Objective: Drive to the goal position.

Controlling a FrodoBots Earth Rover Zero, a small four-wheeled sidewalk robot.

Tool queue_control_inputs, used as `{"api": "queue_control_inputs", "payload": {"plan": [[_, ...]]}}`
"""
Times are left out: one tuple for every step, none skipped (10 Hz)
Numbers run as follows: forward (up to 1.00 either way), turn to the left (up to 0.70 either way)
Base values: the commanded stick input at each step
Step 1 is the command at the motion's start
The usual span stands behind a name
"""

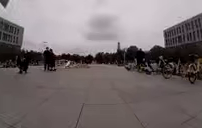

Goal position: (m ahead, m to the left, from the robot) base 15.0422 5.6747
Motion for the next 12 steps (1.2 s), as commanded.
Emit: {"api": "queue_control_inputs", "payload": {"plan": [[0.70,0.01],[0.70,0.01],[0.70,0.01],[0.70,0.01],[0.70,0.01],[0.70,0.01],[0.70,0.01],[0.70,0.01],[0.70,0.01],[0.69,0.01],[0.66,0.01],[0.66,0.01]]}}
